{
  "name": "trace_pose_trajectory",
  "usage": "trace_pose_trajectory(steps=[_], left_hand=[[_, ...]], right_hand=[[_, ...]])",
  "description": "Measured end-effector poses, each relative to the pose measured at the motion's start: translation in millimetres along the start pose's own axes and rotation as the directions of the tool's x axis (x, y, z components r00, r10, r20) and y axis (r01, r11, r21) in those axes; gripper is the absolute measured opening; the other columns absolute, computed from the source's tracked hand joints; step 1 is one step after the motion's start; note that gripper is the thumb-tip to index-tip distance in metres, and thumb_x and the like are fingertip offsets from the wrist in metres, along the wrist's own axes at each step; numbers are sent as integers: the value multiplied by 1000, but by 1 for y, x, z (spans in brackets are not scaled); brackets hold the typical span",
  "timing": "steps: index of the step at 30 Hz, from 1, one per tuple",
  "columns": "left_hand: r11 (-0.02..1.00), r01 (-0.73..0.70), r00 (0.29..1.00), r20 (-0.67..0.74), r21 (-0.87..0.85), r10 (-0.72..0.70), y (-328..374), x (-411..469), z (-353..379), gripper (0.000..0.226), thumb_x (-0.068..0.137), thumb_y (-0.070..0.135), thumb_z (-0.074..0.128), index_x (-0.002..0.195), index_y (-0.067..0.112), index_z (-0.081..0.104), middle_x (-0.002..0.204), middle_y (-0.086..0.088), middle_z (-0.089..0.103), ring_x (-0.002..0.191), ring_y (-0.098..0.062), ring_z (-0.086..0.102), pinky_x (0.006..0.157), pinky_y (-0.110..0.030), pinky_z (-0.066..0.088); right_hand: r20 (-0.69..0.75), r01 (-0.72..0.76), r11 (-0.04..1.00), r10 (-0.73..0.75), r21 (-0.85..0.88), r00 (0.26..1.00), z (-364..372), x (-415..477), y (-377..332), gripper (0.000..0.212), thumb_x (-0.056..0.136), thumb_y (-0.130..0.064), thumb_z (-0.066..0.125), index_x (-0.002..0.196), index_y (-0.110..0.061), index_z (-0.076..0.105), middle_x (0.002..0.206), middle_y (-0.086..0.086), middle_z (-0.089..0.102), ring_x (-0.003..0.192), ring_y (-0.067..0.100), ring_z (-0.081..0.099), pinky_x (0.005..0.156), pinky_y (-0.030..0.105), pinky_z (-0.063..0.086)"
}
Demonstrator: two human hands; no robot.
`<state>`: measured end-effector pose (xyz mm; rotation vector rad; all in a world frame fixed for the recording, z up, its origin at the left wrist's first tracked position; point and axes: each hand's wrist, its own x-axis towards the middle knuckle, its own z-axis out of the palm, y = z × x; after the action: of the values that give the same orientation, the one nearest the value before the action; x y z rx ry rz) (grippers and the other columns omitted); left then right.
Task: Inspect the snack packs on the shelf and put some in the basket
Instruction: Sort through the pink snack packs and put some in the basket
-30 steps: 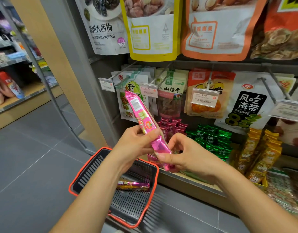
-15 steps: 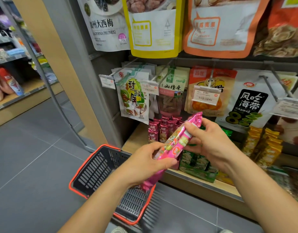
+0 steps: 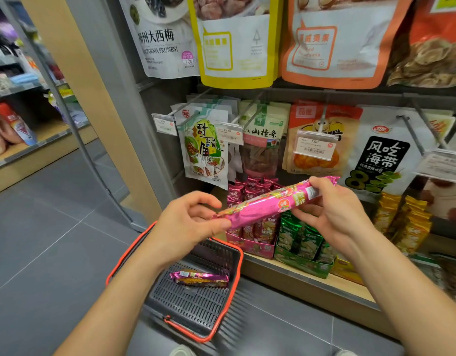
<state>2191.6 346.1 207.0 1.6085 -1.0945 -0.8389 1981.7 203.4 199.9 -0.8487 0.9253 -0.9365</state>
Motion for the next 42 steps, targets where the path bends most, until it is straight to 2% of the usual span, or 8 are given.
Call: trace_pose_trajectory(steps=[6, 11, 21, 25, 29, 34, 38, 42], left_hand=[[959, -9, 989, -143, -284, -33, -5, 3, -3, 38, 54, 14, 80, 91, 14, 72, 81, -4, 75, 75, -16, 70, 66, -21, 55], [751, 88, 985, -57, -654, -165, -11, 5, -3, 38, 74, 12, 68, 111, 4, 67, 102, -16, 73, 92, -19, 70, 72, -23, 57], [813, 148, 892, -279, -564, -356, -28, 13, -3, 10, 89, 13, 65, 85, 9, 73, 86, -10, 76, 82, -20, 68, 76, -33, 55], [971, 198, 839, -489, -131, -237, -31, 18, -2, 20, 101, 27, 50, 88, 13, 56, 89, -9, 70, 81, -22, 68, 63, -34, 54], [888, 73, 814, -542, 453, 209, -33, 17, -4, 17, 102, 19, 43, 86, 13, 44, 70, 4, 51, 69, -25, 49, 57, -40, 32], [799, 20, 789, -501, 601, 357, -43, 21, -6, 12, 102, 16, 44, 90, 18, 42, 65, 0, 54, 61, -28, 52, 54, -39, 33], [911, 44, 848, -497, 411, 183, -49, 28, -12, 20, 101, 16, 45, 92, 26, 59, 72, 8, 63, 61, -4, 58, 45, -16, 37], [948, 109, 953, -240, -300, -185, -52, 31, -21, 33, 102, 28, 47, 84, 17, 73, 69, -6, 61, 45, -6, 43, 40, -14, 30]], right_hand=[[-5, -152, 974, 156, 168, 988, -3, 0, -3, 13, 86, -6, 54, 97, -9, 49, 103, 19, 65, 90, 30, 70, 62, 40, 61], [83, -223, 943, 209, 246, 974, -7, -1, -2, 19, 82, 2, 51, 99, -7, 50, 107, 24, 65, 87, 36, 72, 58, 41, 60], [273, -225, 964, 181, 142, 945, -8, -11, 1, 31, 60, 11, 64, 86, -3, 60, 105, 26, 70, 97, 38, 70, 73, 41, 61], [392, -186, 974, 222, -127, 893, -11, -13, 2, 23, 67, 9, 72, 81, -8, 67, 107, 23, 69, 97, 37, 70, 70, 39, 61], [387, 40, 848, 198, -528, 901, -12, -16, 3, 30, 78, 1, 75, 102, -17, 68, 112, 14, 65, 92, 26, 72, 71, 36, 61], [395, 327, 688, -64, -648, 917, -8, -21, 0, 31, 77, -13, 79, 105, -22, 70, 95, 1, 72, 72, 17, 74, 58, 28, 59], [388, 257, 835, -56, -487, 920, -10, -22, -4, 34, 73, -22, 75, 107, -23, 70, 91, 6, 76, 77, 24, 74, 63, 28, 61], [343, 62, 933, 68, -355, 937, -13, -21, -11, 40, 68, -22, 74, 106, -12, 68, 88, 16, 75, 79, 33, 74, 61, 24, 60]])
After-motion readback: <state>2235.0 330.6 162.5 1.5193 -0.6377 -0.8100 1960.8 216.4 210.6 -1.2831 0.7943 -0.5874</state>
